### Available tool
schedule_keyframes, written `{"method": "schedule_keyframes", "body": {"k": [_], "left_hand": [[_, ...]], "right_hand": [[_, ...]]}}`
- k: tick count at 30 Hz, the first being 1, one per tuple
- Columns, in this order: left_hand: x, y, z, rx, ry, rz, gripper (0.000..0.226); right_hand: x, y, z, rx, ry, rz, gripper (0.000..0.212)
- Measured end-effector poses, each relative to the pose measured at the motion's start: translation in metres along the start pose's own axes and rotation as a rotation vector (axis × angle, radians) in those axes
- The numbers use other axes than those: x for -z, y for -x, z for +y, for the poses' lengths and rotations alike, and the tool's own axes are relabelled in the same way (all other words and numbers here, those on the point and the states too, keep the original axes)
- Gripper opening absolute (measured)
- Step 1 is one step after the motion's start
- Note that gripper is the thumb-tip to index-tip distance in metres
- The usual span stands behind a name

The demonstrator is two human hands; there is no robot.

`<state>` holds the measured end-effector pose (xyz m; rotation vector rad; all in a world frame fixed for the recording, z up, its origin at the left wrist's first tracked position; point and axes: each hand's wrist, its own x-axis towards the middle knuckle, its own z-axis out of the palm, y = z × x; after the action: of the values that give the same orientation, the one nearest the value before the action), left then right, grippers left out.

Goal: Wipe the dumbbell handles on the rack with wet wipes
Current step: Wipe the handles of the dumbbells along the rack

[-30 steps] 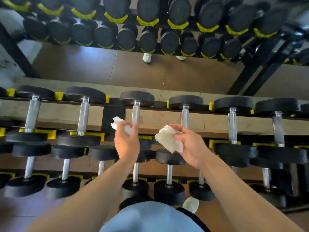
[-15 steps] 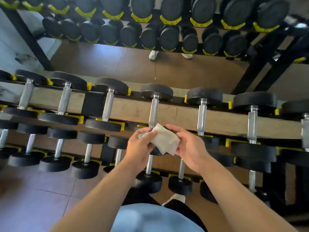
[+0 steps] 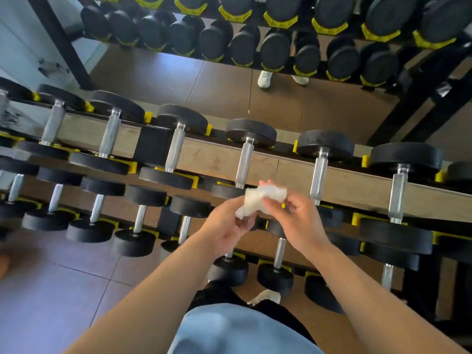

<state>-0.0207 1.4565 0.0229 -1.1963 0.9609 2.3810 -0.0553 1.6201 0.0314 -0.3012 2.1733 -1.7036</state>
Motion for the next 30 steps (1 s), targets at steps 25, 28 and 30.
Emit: {"method": "schedule_keyframes", "body": {"k": [25, 28, 30], "left_hand": [[0.015, -0.146, 0.050, -0.427, -0.663, 0.619, 0.025], [0.015, -0.146, 0.050, -0.426, -0.640, 0.627, 0.026], [0.016, -0.146, 0.048, -0.461, -0.604, 0.639, 0.029]], "right_hand": [[-0.038, -0.207, 0.076, 0.603, 1.149, -0.211, 0.039], [-0.039, -0.186, 0.066, 0.455, 1.197, -0.476, 0.029], [-0.045, -0.176, 0.051, 0.302, 1.061, -0.587, 0.020]]}}
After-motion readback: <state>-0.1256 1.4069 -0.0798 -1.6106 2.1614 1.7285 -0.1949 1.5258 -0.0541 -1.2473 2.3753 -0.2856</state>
